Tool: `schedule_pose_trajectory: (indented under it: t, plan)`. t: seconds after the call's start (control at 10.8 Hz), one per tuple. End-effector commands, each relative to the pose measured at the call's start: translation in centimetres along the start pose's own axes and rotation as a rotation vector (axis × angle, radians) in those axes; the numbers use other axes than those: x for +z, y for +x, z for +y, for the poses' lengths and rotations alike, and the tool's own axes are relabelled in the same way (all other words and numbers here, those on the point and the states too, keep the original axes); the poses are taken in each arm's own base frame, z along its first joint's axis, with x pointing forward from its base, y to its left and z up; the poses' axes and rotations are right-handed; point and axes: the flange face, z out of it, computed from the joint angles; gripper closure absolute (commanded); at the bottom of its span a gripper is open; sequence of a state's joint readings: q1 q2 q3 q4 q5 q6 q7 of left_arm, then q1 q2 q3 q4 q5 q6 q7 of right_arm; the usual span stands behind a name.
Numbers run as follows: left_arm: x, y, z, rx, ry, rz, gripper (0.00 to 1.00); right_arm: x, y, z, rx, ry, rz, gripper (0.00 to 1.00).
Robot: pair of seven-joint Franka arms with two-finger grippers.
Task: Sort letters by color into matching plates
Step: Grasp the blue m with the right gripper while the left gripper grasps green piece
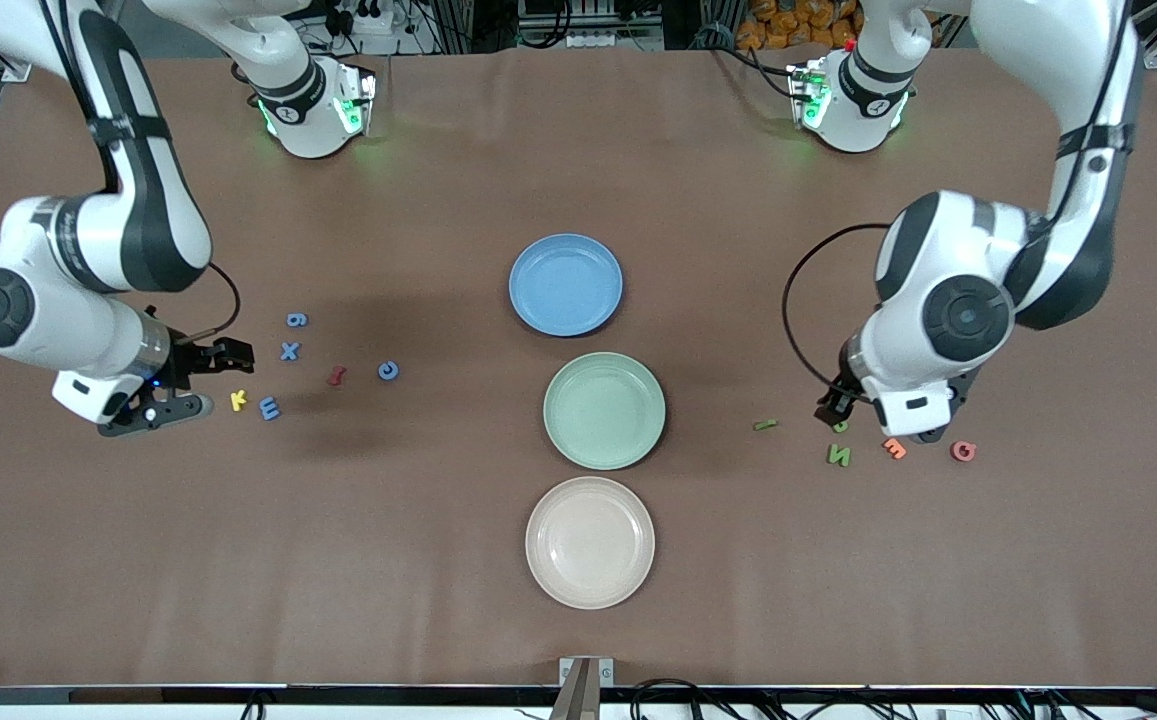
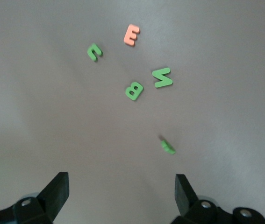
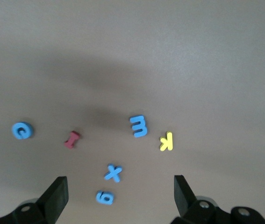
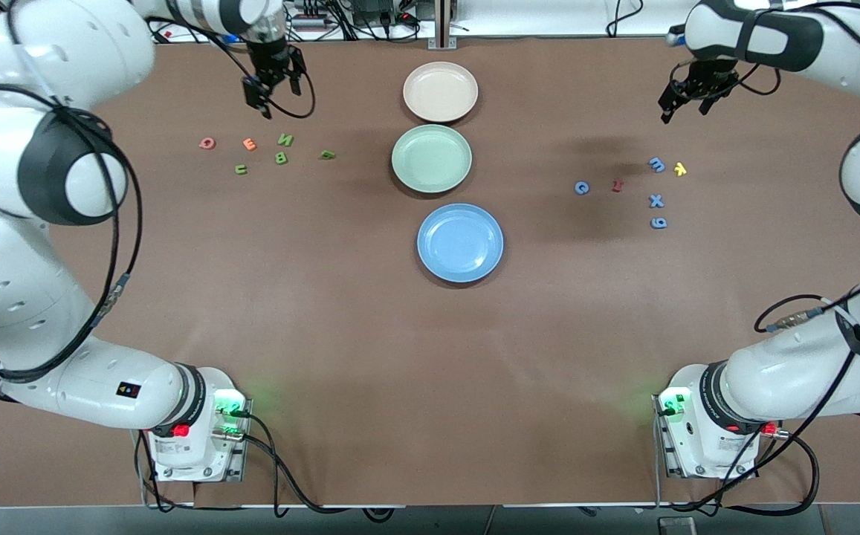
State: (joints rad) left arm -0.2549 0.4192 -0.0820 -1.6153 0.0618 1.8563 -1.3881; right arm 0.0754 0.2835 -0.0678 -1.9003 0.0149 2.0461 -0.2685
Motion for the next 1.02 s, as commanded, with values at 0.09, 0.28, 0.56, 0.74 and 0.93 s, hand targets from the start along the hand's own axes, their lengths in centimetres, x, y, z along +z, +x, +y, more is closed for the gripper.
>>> schedule_pose_trajectory:
  t: [0.09,0.28,0.56,0.74,0.93]
  plan:
    - [3.8,-0.1,3.9,-0.261,-0.126,-0.014,0.00,4.1,0.9,1.9,-0.063,-0.007,-0.013,0.00]
    - [5.7,-0.3,5.0,-0.315,-0.160,-0.031,0.00,6.3,0.7,1.8,-0.083,-0.016,0.010,0.05]
    - [8.9,-0.6,5.5,-0.346,-0.176,-0.057,0.00,9.0,1.1,2.1,-0.154,-0.022,0.016,0.14]
    - [11.3,-1.3,5.0,-0.350,-0.197,-0.063,0.00,11.1,0.9,2.0,-0.155,-0.023,0.019,0.16]
    - [13.4,-2.5,4.4,-0.345,-0.196,-0.063,0.00,13.2,0.1,1.1,-0.182,-0.037,0.048,0.21]
